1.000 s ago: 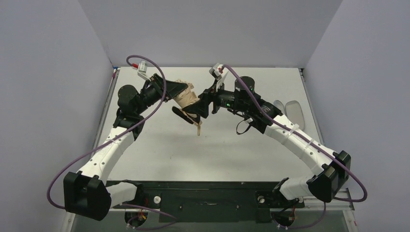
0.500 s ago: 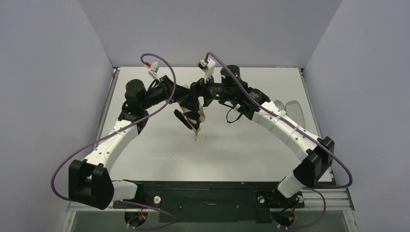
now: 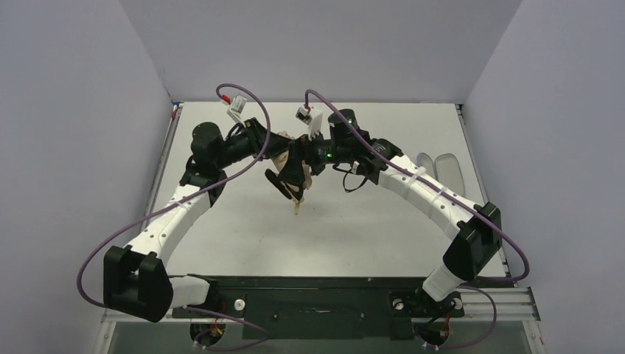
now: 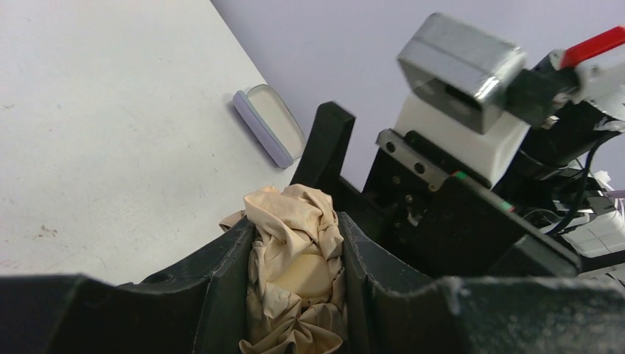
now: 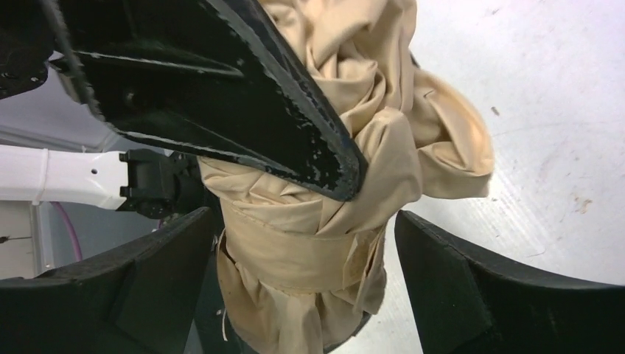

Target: Open the umbrella

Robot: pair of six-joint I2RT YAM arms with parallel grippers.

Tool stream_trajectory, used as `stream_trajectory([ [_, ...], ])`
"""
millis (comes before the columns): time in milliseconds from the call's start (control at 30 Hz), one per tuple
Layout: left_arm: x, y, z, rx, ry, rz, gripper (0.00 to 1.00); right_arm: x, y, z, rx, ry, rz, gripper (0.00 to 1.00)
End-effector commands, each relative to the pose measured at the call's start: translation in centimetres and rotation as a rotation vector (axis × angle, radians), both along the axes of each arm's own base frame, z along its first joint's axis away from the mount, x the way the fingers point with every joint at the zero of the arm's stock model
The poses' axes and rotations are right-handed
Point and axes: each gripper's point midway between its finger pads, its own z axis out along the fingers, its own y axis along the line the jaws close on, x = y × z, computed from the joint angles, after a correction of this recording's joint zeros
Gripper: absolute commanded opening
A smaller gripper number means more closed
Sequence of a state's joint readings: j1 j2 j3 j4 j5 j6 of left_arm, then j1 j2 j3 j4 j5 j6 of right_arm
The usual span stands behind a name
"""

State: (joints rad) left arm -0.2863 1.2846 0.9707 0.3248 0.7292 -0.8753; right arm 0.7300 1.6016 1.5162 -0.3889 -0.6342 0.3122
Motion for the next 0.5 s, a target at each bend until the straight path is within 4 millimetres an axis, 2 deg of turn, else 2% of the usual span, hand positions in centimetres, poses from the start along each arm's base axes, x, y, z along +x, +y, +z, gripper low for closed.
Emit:
stream_trajectory([
  [0, -1.1, 0.2, 4.8, -0.072, -0.177, 0.022, 0.0, -0.6, 1.2, 1.4, 0.052, 0.02, 0.021, 0.87],
  [67, -0.9, 0.4, 4.7, -0.072, -0.165, 0.035, 0.0, -0.2, 1.6, 1.7, 0.079, 0.032, 0.024, 0.81],
  [100, -0.8, 0.4, 4.5, -0.063, -0.162, 0.033, 0.0, 0.0, 2.0, 2.7, 0.124, 0.017, 0.029, 0.76],
  [133, -0.9, 0.3, 4.4, -0.056, -0.154, 0.021, 0.0, 0.2, 2.0, 2.7, 0.143, 0.022, 0.025, 0.66],
  [167, -0.9, 0.2, 4.6, -0.052, -0.16, 0.013, 0.0, 0.4, 2.3, 4.5, 0.218, 0.001, 0.027, 0.6],
  [200, -0.8, 0.1, 4.2, -0.041, -0.139, 0.002, 0.0, 0.5, 2.4, 4.4, 0.239, 0.009, 0.024, 0.47],
  [233, -0.7, 0.1, 4.6, -0.032, -0.151, 0.002, 0.0, 0.6, 2.7, 5.3, 0.278, 0.008, 0.029, 0.38],
  [267, -0.4, 0.1, 3.5, -0.006, -0.092, 0.004, 0.05, 0.7, 2.8, 5.9, 0.301, 0.014, 0.027, 0.17],
  [300, -0.1, 0.3, 4.0, 0.004, -0.095, 0.009, 0.26, 0.9, 3.0, 6.4, 0.315, 0.014, 0.037, 0.02],
  [333, -0.2, 0.2, 3.1, 0.019, -0.062, -0.017, 0.4, 1.3, 2.9, 6.4, 0.317, 0.021, 0.032, 0.0],
  [367, 0.0, 0.6, 2.9, 0.029, -0.065, -0.023, 0.63, 1.6, 2.7, 6.4, 0.316, 0.021, 0.025, 0.0],
  [400, -0.2, 0.8, 2.1, 0.044, -0.03, -0.043, 0.74, 2.4, 2.1, 6.3, 0.315, 0.026, -0.001, 0.0],
  [433, 0.1, 1.5, 1.9, 0.063, -0.032, -0.034, 0.9, 2.8, 1.7, 5.7, 0.3, 0.043, -0.019, 0.0],
  [467, -0.5, 1.8, 0.9, 0.088, 0.023, -0.056, 0.97, 4.1, 0.5, 5.3, 0.282, 0.039, -0.054, 0.0],
])
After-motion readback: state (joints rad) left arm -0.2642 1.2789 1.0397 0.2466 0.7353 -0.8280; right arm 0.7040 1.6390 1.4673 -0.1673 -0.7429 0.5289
